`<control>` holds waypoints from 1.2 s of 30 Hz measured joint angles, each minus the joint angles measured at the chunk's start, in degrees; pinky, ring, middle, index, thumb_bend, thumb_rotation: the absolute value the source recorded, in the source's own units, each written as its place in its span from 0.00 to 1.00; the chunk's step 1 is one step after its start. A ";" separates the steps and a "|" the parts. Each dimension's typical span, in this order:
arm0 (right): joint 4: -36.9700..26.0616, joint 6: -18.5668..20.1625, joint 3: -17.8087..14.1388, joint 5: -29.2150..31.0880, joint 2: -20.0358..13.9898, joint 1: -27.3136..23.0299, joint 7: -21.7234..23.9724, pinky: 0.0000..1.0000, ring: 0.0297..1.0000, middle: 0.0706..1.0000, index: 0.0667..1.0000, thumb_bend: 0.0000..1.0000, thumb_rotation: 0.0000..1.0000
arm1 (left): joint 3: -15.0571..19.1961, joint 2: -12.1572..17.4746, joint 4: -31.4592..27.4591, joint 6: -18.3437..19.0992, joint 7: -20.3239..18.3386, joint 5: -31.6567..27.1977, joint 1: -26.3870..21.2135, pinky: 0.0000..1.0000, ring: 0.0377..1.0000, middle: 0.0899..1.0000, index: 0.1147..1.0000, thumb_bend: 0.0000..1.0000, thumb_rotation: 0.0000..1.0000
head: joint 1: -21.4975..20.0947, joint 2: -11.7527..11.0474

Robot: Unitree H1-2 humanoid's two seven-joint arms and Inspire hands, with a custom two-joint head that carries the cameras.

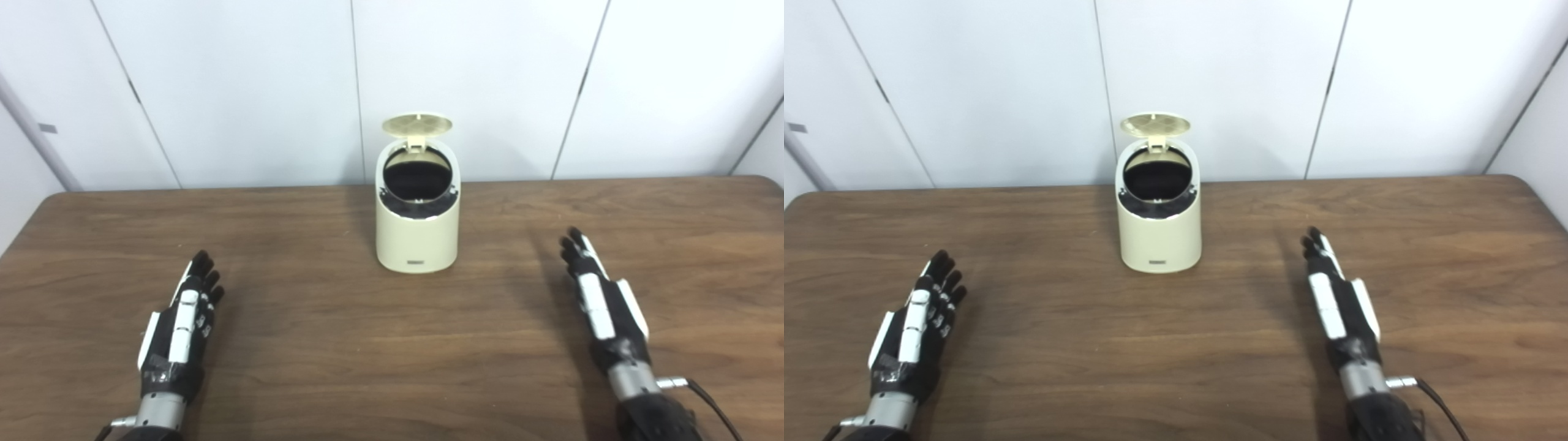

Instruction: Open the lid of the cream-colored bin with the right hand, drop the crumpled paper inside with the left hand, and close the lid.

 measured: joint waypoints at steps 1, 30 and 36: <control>-0.68 0.51 0.40 -1.18 -0.23 -0.81 -0.02 0.94 0.95 0.94 0.93 0.62 1.00 | -0.08 0.00 0.04 -0.12 0.01 0.02 0.00 1.00 1.00 1.00 1.00 0.50 0.82 | -0.09 -0.61; -4.04 6.21 7.20 -16.61 -4.01 -15.97 2.39 0.90 0.92 0.92 0.91 0.52 1.00 | -1.38 -0.40 0.05 -1.16 2.02 2.24 0.15 1.00 1.00 1.00 1.00 0.38 0.87 | 0.70 -8.00; -4.38 7.69 7.39 -17.16 -4.12 -17.92 3.17 0.89 0.92 0.92 0.91 0.51 1.00 | -1.44 -0.45 0.03 -1.21 2.03 2.21 0.16 1.00 1.00 1.00 1.00 0.34 0.86 | 0.88 -8.26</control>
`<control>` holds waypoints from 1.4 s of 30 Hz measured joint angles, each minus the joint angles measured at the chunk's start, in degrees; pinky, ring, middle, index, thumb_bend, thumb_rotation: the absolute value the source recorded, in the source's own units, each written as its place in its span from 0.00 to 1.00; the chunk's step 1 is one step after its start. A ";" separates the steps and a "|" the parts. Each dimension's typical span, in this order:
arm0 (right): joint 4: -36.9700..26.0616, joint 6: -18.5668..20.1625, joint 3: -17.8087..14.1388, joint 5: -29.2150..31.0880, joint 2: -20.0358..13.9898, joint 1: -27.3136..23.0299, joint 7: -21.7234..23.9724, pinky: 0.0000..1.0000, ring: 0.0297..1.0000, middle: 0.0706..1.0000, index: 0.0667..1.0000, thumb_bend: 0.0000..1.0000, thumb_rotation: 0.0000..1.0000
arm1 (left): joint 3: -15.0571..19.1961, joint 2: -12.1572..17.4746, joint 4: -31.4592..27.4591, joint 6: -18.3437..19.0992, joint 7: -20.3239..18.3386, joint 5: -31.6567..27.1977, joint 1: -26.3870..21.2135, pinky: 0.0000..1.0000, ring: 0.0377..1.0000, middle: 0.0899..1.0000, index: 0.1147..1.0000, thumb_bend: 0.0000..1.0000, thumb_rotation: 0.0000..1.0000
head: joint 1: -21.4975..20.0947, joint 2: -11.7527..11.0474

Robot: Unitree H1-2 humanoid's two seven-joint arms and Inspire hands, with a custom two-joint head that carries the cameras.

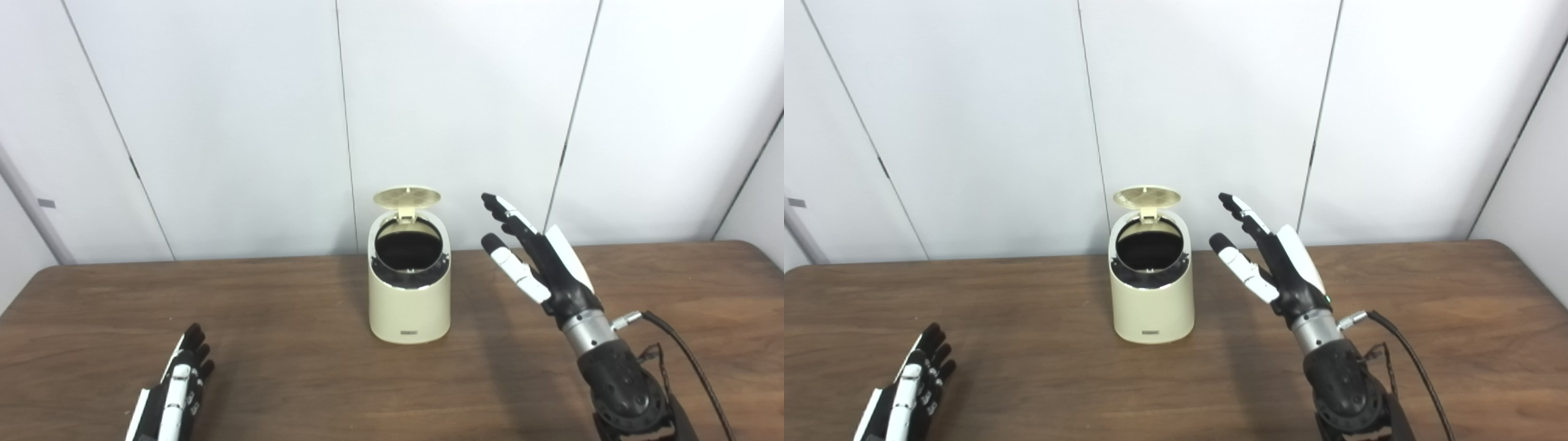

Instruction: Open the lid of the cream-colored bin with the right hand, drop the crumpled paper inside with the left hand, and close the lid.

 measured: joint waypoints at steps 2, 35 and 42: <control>-0.12 0.40 0.05 -0.09 -0.14 -0.41 0.39 0.89 0.92 0.92 0.91 0.49 1.00 | -0.02 -0.02 -0.03 0.00 0.04 0.00 0.01 1.00 1.00 1.00 1.00 0.34 0.87 | 0.00 -0.09; 3.19 4.00 5.76 -5.58 -3.03 -11.29 6.67 0.84 0.91 0.93 0.91 0.49 0.97 | -1.16 -1.34 -0.88 -0.14 1.81 1.08 0.42 1.00 1.00 1.00 1.00 0.33 0.82 | 1.05 0.44; 4.28 4.01 8.04 -6.97 -3.80 -13.27 8.66 0.86 0.93 0.93 0.91 0.51 0.98 | -1.18 -1.34 -0.94 -0.13 1.82 1.14 0.43 1.00 1.00 1.00 1.00 0.34 0.81 | 0.97 0.70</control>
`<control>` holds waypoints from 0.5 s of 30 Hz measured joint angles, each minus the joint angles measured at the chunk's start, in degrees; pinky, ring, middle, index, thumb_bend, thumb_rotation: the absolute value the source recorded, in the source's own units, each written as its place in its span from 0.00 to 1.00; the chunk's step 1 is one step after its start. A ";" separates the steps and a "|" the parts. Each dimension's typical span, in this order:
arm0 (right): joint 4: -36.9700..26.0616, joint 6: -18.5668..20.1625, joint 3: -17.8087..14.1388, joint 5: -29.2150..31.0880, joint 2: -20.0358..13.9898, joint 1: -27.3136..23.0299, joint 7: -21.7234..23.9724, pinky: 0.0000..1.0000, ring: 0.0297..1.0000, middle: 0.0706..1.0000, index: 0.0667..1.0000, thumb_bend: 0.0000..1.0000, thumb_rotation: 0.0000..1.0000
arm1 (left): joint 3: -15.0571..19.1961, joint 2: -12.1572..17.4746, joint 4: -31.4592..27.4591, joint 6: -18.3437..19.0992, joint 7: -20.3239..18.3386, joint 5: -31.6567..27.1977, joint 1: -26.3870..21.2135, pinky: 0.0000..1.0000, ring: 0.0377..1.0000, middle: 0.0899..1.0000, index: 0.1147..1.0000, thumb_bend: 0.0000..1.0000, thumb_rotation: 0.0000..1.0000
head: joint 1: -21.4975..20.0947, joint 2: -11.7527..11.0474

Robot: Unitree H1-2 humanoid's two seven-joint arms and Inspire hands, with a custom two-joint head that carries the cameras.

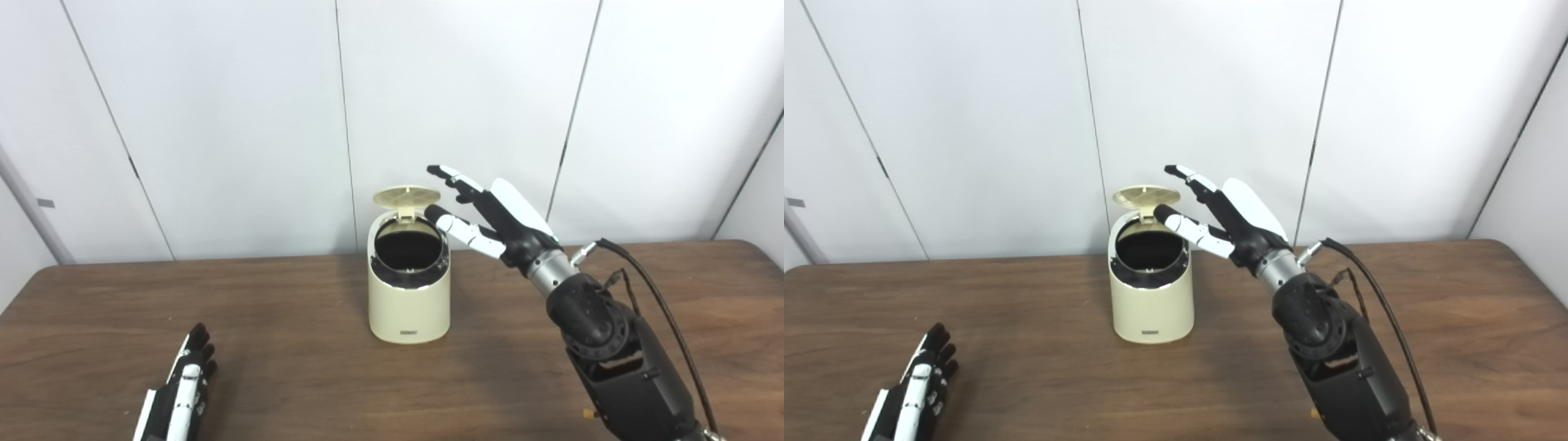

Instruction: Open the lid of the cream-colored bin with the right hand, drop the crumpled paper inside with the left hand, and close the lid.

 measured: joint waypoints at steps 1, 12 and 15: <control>0.25 0.00 0.33 -0.41 -0.18 -0.34 0.32 0.86 0.93 0.93 0.91 0.51 0.98 | 0.00 0.00 -0.01 0.00 0.00 0.00 0.00 1.00 1.00 1.00 1.00 0.33 0.81 | 0.00 0.00; 3.75 0.25 2.52 -2.99 -0.37 -3.57 3.24 0.85 0.95 0.92 0.89 0.58 0.98 | -0.06 0.02 -0.02 -0.05 -0.16 0.04 0.01 1.00 1.00 1.00 1.00 0.33 0.78 | 0.00 0.26; 3.75 0.25 2.92 -3.18 -0.37 -3.67 3.99 0.86 0.95 0.91 0.88 0.60 0.98 | -0.07 0.02 -0.02 -0.05 -0.16 0.04 0.01 1.00 1.00 1.00 1.00 0.34 0.78 | 0.00 0.26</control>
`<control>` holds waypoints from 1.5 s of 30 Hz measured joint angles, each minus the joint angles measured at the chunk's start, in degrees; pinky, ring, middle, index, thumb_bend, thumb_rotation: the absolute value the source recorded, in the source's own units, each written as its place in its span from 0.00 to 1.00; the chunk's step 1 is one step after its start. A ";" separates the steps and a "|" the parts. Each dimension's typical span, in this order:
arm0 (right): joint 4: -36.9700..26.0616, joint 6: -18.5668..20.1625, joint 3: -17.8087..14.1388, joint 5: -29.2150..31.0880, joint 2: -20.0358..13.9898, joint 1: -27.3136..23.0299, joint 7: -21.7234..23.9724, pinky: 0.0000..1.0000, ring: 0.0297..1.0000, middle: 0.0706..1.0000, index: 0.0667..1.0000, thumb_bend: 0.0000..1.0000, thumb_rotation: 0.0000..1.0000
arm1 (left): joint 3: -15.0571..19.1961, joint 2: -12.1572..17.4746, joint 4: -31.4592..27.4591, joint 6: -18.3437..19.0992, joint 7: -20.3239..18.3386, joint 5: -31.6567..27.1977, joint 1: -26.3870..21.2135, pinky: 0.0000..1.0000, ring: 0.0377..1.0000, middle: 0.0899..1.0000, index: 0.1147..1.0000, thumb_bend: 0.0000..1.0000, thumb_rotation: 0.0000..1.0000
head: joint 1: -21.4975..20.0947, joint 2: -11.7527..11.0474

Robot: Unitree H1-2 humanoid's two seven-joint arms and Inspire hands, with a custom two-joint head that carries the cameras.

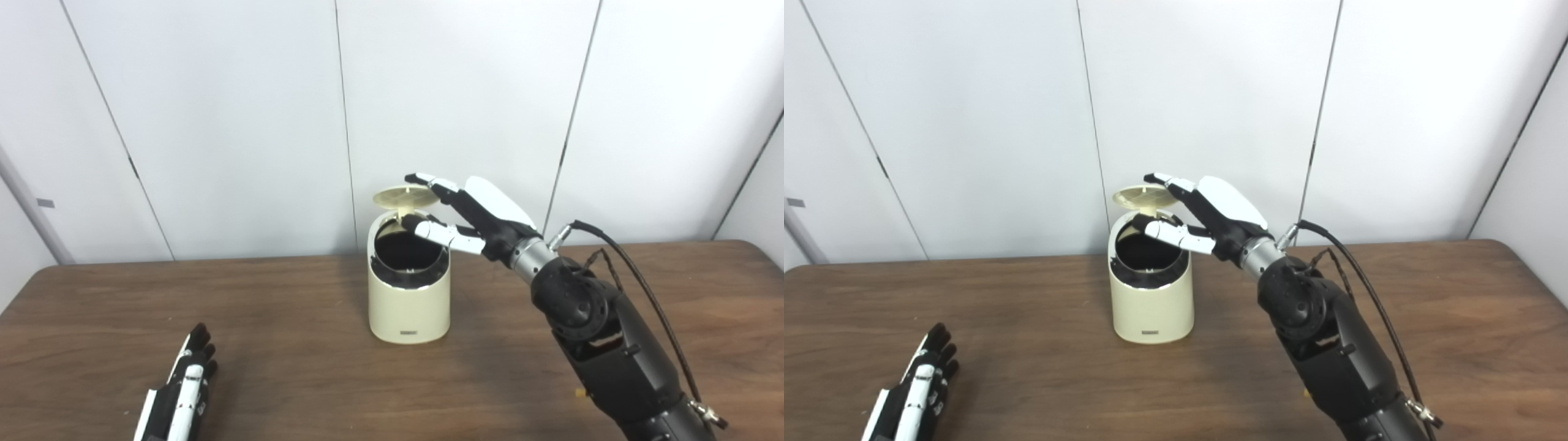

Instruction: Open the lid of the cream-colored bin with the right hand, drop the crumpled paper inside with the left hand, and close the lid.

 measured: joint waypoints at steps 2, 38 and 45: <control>-0.01 0.00 0.03 -0.21 -0.09 -0.12 0.38 0.85 0.96 0.91 0.87 0.60 0.98 | 0.00 0.00 0.00 0.00 0.00 0.02 0.01 1.00 1.00 1.00 1.00 0.33 0.78 | 0.17 0.17; -5.55 -0.27 3.08 -4.84 -3.86 4.99 3.09 0.93 1.00 0.92 0.88 0.57 0.95 | -0.04 -0.07 0.02 -0.17 0.19 0.38 0.02 1.00 1.00 1.00 1.00 0.37 0.75 | 0.97 2.20; -6.08 -0.65 4.46 -7.22 -4.07 6.14 3.23 0.98 1.00 0.95 0.87 0.57 0.96 | -0.08 -0.09 0.03 -0.17 0.42 0.44 0.02 1.00 1.00 1.00 1.00 0.37 0.73 | 1.14 2.55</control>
